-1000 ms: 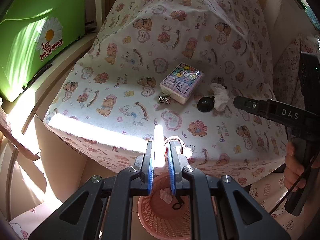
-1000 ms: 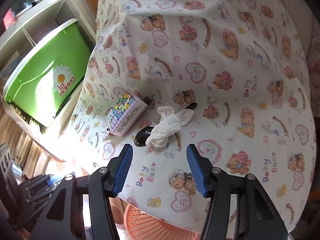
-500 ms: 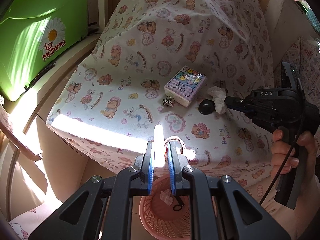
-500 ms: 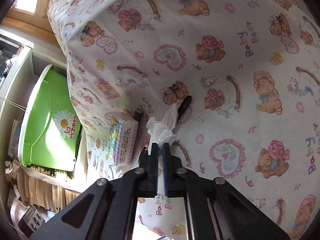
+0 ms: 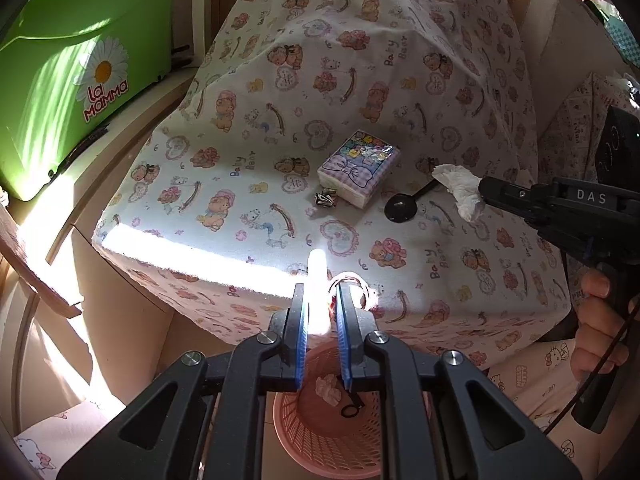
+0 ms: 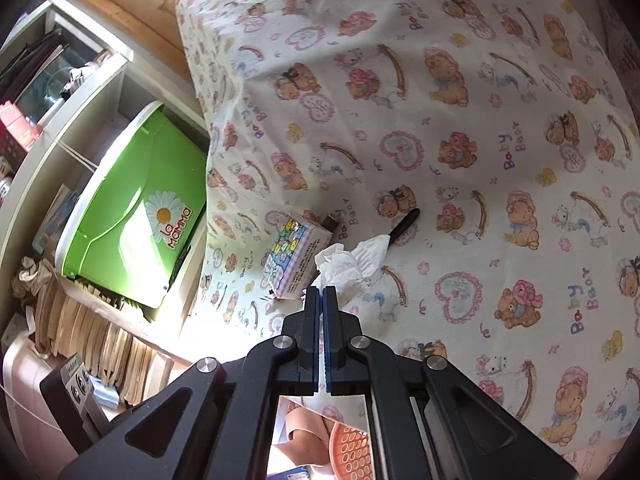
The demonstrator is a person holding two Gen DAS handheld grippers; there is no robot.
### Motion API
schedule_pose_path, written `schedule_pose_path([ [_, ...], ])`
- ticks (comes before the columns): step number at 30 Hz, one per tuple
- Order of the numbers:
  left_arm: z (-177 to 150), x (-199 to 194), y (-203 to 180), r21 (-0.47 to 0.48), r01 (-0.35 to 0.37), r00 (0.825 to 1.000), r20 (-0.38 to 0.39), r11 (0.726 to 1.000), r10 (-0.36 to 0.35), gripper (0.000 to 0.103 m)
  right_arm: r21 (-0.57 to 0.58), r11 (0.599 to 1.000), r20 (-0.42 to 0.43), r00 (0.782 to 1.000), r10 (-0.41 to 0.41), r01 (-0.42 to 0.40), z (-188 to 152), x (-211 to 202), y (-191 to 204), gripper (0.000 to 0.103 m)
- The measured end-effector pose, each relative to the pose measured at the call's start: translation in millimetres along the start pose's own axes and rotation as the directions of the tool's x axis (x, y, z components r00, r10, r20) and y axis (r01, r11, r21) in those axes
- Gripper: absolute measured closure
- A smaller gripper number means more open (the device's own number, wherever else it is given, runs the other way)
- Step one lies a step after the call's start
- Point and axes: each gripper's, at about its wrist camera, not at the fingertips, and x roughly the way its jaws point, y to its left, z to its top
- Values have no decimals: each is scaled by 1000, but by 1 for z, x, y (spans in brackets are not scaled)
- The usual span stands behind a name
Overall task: Collect trash
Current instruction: 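Grasp the crumpled white tissue with the right tool while the left tool holds the tube, then carry the tube and tissue down over the pink basket with both tools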
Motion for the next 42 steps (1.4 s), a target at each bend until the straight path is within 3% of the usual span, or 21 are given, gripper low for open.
schedule_pose_path([
  [8, -5, -5, -8, 16, 23, 1000, -11, 1000, -22, 91, -196, 977, 10, 996, 88, -85, -17, -37, 31, 101],
  [23, -22, 5, -27, 65, 81, 989, -132, 995, -72, 91, -360, 931, -72, 997, 32, -56, -77, -60, 54, 101],
  [29, -33, 22, -25, 33, 120, 967, -231, 992, -109, 91, -401, 915, -114, 993, -11, -36, -102, -57, 58, 101],
  [34, -44, 38, -29, 42, 112, 949, -301, 993, -94, 91, -427, 904, -161, 985, -67, -8, -119, -45, 58, 101],
  [42, -75, 84, -38, 60, 81, 893, -448, 995, -46, 90, -464, 882, -217, 954, -207, 86, -141, -17, 47, 101],
])
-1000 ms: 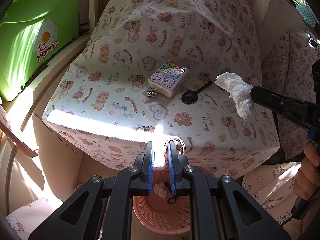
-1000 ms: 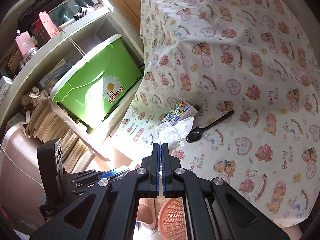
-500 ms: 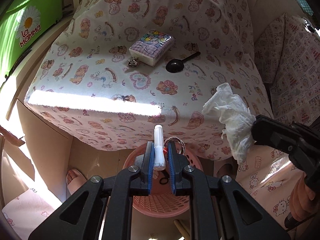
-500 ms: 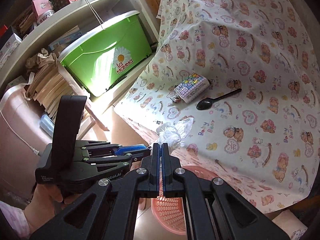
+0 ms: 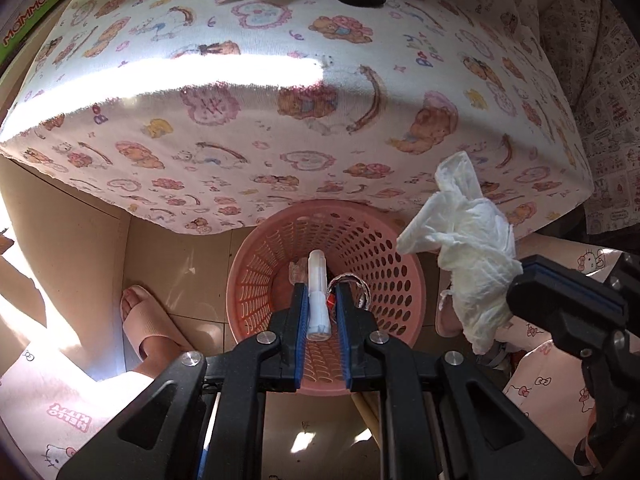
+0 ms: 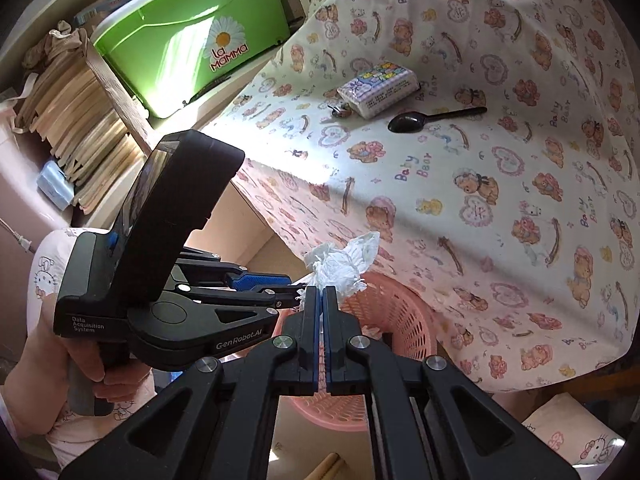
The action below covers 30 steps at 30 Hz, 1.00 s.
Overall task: Collect trash
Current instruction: 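Carry the tube and tissue down over the pink basket with both tools, then open the left tool to drop the tube while the right tool drops the tissue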
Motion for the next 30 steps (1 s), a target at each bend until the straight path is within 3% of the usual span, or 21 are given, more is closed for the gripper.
schedule_pose_path([
  [6, -2, 43, 8, -56, 14, 996, -82, 998, -19, 90, -14, 995, -106, 989, -100, 99, -12, 42, -2, 101],
  [16, -8, 102, 33, -149, -23, 988, -157, 989, 0, 90, -4, 966, -207, 945, -253, 258, -38, 108, -14, 101],
  [22, -14, 125, 37, -132, -43, 981, -194, 990, 17, 89, 151, 955, -253, 944, -212, 255, -51, 131, -35, 101],
  [30, -22, 140, 35, -125, -59, 975, -222, 990, 30, 89, 170, 934, -253, 930, -266, 313, -73, 153, -43, 101],
])
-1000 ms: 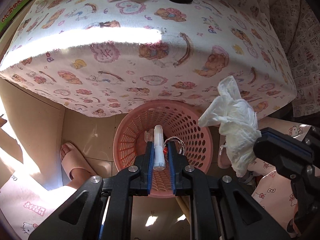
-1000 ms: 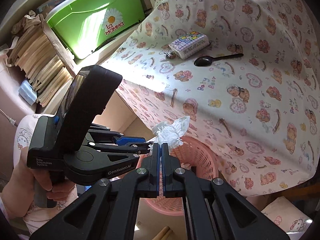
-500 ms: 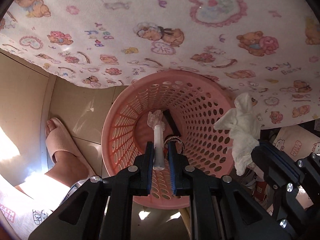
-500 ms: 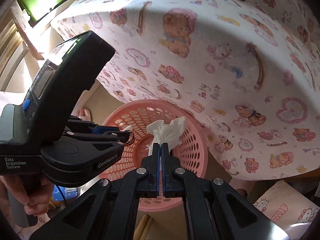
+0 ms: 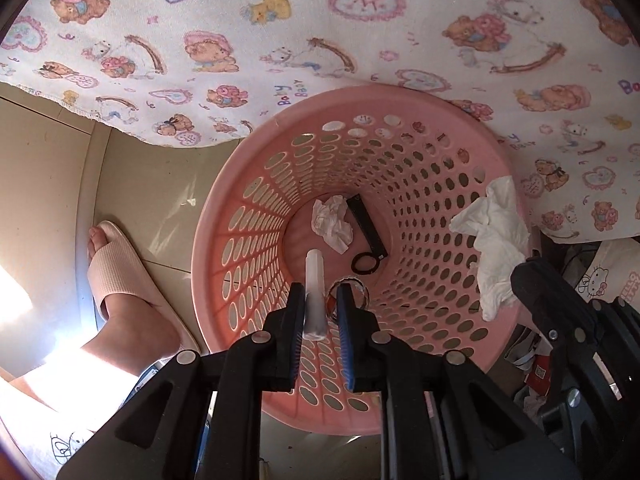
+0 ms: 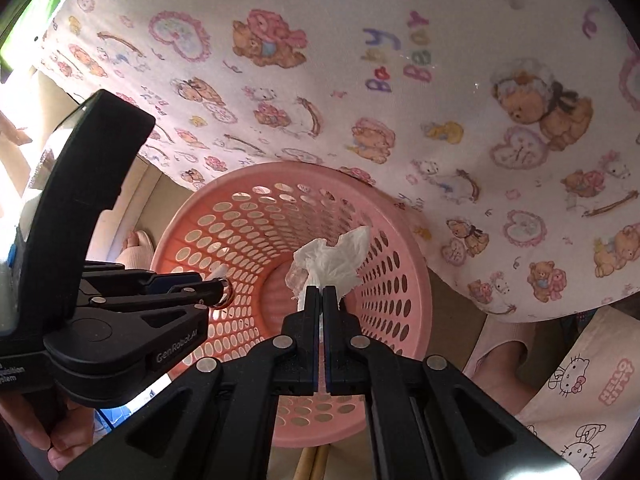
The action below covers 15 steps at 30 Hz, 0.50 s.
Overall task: Collect trash
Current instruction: 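Open the left tool to drop the tube while the right tool drops the tissue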
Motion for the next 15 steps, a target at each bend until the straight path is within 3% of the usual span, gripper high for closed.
schedule_pose_path([
  [3, -1, 2, 2, -8, 21, 1000, -16, 1000, -21, 84, 32, 999, -20, 1000, -15, 16, -5, 13, -6, 101],
  [5, -1, 3, 3, -15, 19, 999, -26, 1000, -19, 56, 49, 999, -37, 999, -21, 22, -8, 19, -9, 101],
  [6, -1, 3, 3, -16, 15, 1000, -18, 1000, -15, 52, 49, 998, -38, 999, -26, 28, -8, 21, -10, 101],
  [15, -1, -3, 1, -9, 25, 1000, -18, 1000, -25, 44, 75, 997, -34, 999, -31, 33, -5, 22, -18, 101],
])
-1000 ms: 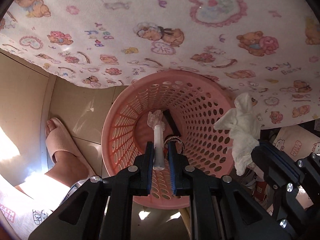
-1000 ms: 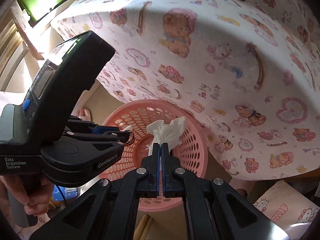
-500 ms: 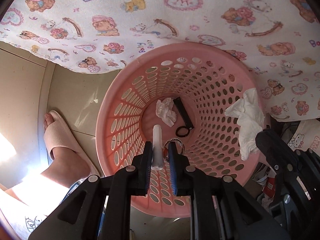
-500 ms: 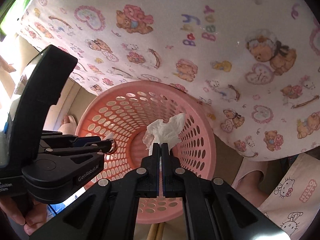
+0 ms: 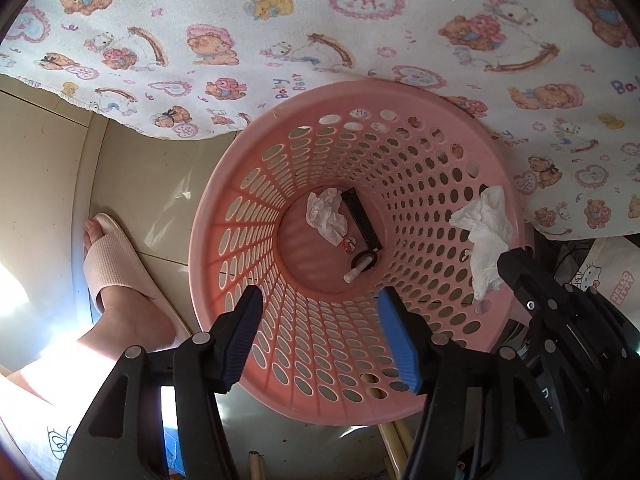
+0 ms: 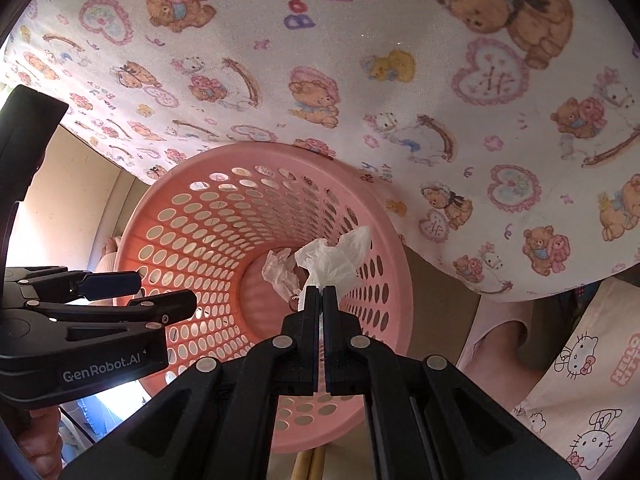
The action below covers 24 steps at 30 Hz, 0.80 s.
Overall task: Collect trash
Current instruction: 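Open the left tool to drop the tube while the right tool drops the tissue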
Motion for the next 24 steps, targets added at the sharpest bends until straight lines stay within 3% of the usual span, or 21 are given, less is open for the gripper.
schedule_pose_path([
  [4, 0, -5, 4, -24, 28, 1000, -5, 999, -28, 31, -5, 1000, -4, 1000, 0, 0, -2, 0, 1, 101],
  [12, 0, -17, 4, -24, 46, 999, 10, 999, -45, 30, 47, 997, -37, 997, 65, -64, -1, 4, -4, 96],
  [14, 0, -20, 5, -28, 51, 999, 5, 998, -51, 29, 56, 996, -43, 997, 68, -65, -2, 5, -4, 89],
  [16, 1, -20, 12, -56, 79, 997, 3, 995, -79, 30, 82, 993, -45, 995, 90, -86, -1, 5, -7, 64],
  [18, 2, -22, 21, -95, 122, 992, -9, 988, -123, 35, 99, 992, -27, 996, 85, -82, -1, 2, -9, 50],
  [20, 3, -26, 27, -127, 140, 989, -21, 982, -144, 51, 101, 993, -14, 998, 67, -65, 1, -2, -11, 50],
  [24, 3, -41, 33, -163, 150, 989, 12, 975, -150, 71, 109, 993, 13, 999, 53, -54, 3, -12, -14, 50],
])
